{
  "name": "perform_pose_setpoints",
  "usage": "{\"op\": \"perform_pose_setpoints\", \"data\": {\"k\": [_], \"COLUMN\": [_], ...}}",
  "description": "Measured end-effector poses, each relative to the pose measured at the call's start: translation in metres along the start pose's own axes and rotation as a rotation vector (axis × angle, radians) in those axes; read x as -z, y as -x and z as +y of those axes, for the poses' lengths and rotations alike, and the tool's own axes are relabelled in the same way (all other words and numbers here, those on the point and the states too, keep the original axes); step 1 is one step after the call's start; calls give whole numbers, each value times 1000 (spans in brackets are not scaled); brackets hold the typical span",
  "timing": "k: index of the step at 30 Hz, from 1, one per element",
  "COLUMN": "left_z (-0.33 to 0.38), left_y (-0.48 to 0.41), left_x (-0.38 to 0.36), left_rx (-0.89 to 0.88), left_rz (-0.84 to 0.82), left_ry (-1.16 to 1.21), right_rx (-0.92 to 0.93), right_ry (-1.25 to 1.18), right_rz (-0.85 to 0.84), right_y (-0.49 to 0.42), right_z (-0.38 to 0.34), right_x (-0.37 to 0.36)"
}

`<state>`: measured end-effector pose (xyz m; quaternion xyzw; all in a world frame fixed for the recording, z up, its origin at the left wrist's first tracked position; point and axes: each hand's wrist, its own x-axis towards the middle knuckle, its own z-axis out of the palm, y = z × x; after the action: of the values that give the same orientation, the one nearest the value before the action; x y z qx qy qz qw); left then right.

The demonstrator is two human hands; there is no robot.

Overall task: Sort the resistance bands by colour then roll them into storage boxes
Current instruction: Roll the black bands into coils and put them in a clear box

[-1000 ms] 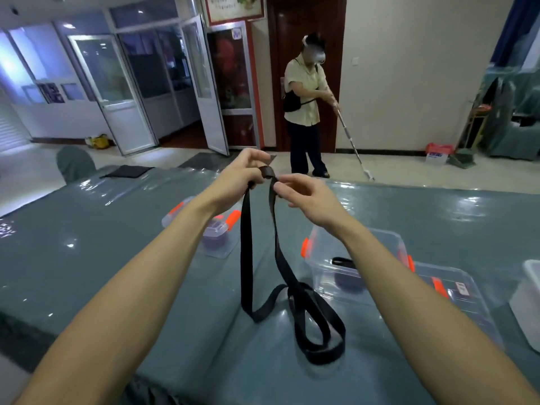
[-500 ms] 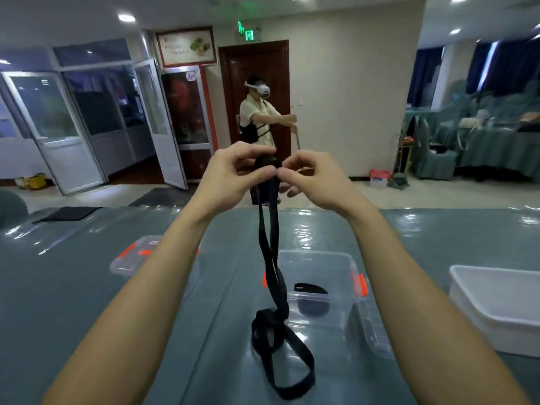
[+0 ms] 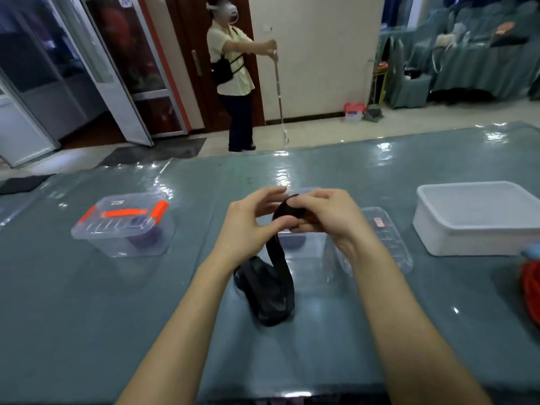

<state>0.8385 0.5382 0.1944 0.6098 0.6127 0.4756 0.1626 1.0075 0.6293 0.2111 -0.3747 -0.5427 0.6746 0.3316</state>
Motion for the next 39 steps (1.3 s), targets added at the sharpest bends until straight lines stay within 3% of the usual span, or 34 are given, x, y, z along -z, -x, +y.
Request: {"op": "perform_pose_setpoints", "data": {"k": [5, 10, 12, 18, 23, 27, 29, 34, 39], "left_z": [-23, -25, -22, -32, -30, -33, -35, -36, -26], "left_y": [26, 23, 23, 27, 32, 30, 29, 17, 3], "left_x": [-21, -23, -22, -23, -42, -49, -42, -30, -35], "left_rx": [155, 28, 21, 237, 277, 268, 256, 86, -25], "left_rz": [-131, -265, -302, -267, -188, -160, -200, -465, -576], "left_ry": [162, -276, -290, -1, 278, 305, 230, -274, -568], "right_rx": [-148, -270, -278, -238, -263, -298, -304, -112, -5], "right_ry": [-20, 95, 73, -154, -387, -532, -397, 523, 826], "right_rz": [-51, -135, -143, -128, -234, -291, -283, -125, -256], "right_y": [10, 13, 11, 9, 13, 12, 12, 12, 21], "right_z": [32, 59, 63, 60, 73, 91, 97, 87, 70], "right_x": [27, 43, 47, 57, 63, 64, 66, 78, 69]}}
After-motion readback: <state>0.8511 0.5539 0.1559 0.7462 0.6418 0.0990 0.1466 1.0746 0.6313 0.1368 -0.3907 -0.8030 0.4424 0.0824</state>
